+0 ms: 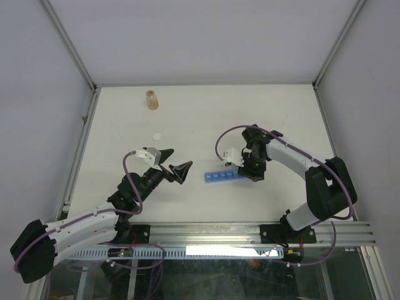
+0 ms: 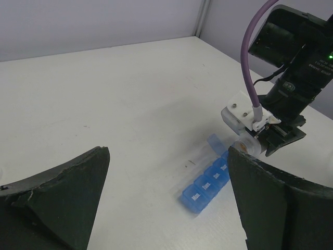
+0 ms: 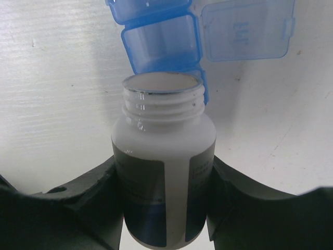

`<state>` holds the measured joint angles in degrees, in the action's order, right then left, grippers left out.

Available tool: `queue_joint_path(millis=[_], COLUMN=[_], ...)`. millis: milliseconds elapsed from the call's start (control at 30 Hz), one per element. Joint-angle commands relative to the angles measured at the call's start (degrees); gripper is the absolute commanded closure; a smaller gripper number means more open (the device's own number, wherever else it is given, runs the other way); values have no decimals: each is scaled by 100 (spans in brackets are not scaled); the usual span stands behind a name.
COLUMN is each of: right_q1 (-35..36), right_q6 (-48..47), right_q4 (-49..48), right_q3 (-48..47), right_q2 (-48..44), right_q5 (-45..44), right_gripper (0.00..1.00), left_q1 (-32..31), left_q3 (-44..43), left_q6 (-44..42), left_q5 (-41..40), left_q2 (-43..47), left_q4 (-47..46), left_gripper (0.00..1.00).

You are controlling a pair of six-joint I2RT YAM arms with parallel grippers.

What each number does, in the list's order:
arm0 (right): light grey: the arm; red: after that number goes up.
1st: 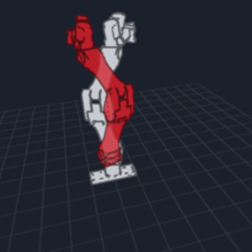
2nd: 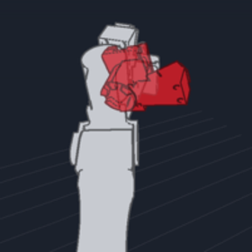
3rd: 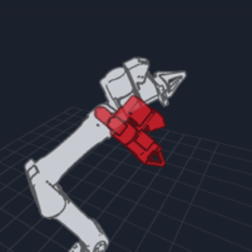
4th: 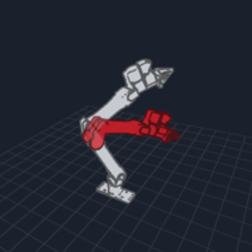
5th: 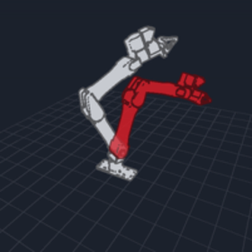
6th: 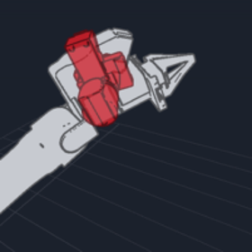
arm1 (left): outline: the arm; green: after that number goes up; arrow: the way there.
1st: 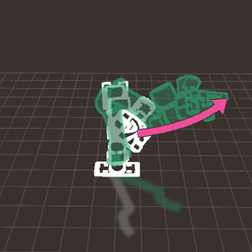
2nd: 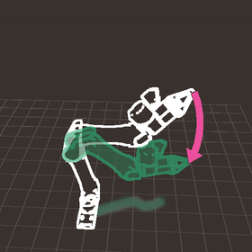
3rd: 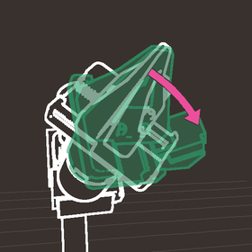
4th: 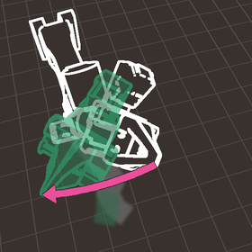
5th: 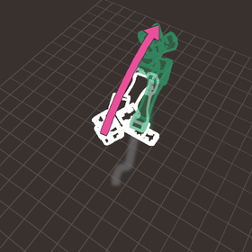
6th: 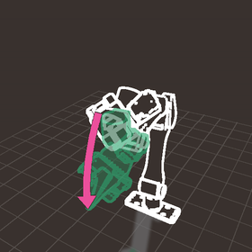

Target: Sort the pills into containers

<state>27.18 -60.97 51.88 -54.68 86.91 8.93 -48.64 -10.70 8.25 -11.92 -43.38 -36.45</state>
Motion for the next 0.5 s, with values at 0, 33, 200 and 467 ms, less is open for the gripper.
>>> queue_joint_path(millis=[0, 33, 200, 467], right_q1=[93, 109, 143, 200], right_q6=[122, 138, 185, 293], right_q4=[79, 93, 127, 172], right_q3=[-268, -273, -305, -328], right_q2=[-2, -14, -17, 23], right_q5=[-184, -196, -219, -273], right_gripper=[100, 100, 100, 100], left_q1=[39, 39, 38, 39], left_q3=[15, 15, 15, 33], left_q6=[-63, -62, -63, -66], left_q5=[36, 34, 32, 18], left_q2=[88, 86, 85, 105], left_q4=[-319, -315, -311, -311], left_gripper=[1, 1, 1, 1])
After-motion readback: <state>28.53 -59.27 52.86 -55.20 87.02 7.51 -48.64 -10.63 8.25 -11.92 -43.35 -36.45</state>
